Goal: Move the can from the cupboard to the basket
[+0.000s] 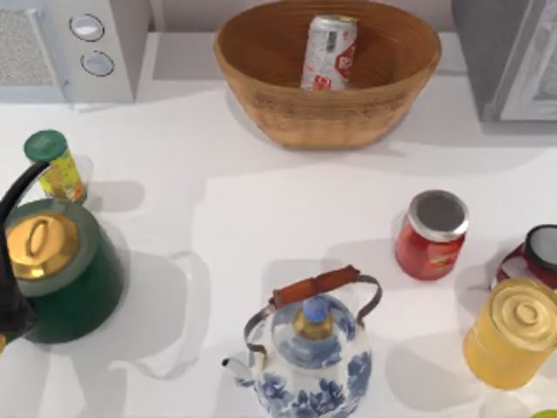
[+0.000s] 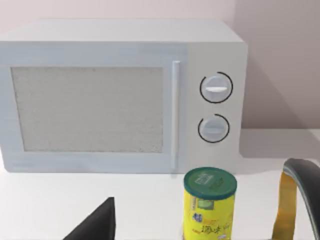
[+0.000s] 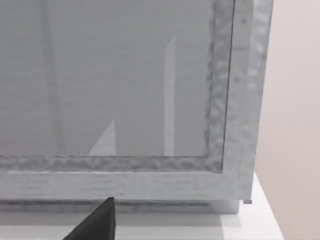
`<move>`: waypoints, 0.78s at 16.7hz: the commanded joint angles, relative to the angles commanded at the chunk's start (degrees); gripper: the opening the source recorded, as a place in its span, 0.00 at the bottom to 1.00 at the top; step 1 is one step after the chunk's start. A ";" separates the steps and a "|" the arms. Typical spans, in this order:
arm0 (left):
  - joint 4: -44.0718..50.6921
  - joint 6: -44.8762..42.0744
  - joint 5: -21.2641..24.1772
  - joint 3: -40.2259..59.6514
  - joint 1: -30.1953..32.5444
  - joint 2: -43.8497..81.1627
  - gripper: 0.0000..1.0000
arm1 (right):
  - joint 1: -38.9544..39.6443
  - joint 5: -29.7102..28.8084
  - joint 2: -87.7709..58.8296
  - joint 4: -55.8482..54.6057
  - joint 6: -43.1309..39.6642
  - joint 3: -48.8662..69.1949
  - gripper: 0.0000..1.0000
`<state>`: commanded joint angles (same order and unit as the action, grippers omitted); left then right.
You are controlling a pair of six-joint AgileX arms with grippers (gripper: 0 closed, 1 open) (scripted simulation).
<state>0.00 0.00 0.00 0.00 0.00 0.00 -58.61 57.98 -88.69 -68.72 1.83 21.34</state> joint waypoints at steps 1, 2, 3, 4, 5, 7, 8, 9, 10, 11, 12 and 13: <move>0.00 0.00 0.00 0.00 0.00 0.00 1.00 | -0.18 0.12 -0.07 1.02 0.02 1.00 1.00; 0.00 0.00 0.00 0.00 0.00 0.00 1.00 | -0.43 0.30 -0.16 2.57 0.06 2.51 1.00; 0.00 0.00 0.00 0.00 0.00 0.00 1.00 | -0.68 0.50 -0.19 4.62 0.09 4.54 1.00; 0.00 0.00 0.00 0.00 0.00 0.00 1.00 | -0.92 0.70 -0.14 7.19 0.14 7.07 1.00; 0.00 0.00 0.00 0.00 0.00 0.00 1.00 | -1.15 0.92 -0.01 10.25 0.19 10.01 1.00; 0.00 0.00 0.00 0.00 0.00 0.00 1.00 | -1.63 1.41 0.32 17.64 0.27 16.72 1.00; 0.00 0.00 0.00 0.00 0.00 0.00 1.00 | -1.86 1.65 0.58 21.69 0.30 20.36 1.00; 0.00 0.00 0.00 0.00 0.00 0.00 1.00 | -2.05 1.85 0.92 25.92 0.33 24.19 1.00; 0.00 0.00 0.00 0.00 0.00 0.00 1.00 | -2.21 2.03 1.36 30.32 0.34 28.19 1.00; 0.00 0.00 0.00 0.00 0.00 0.00 1.00 | -2.33 2.18 1.87 34.93 0.34 32.32 1.00; 0.00 0.00 0.00 0.00 0.00 0.00 1.00 | -2.41 2.30 2.45 39.70 0.33 36.53 1.00; 0.00 0.00 0.00 0.00 0.00 0.00 1.00 | -2.46 2.39 3.11 44.56 0.32 40.77 1.00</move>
<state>0.00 0.00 0.00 0.00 0.00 0.00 -61.08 60.37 -85.58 -24.16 2.15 62.11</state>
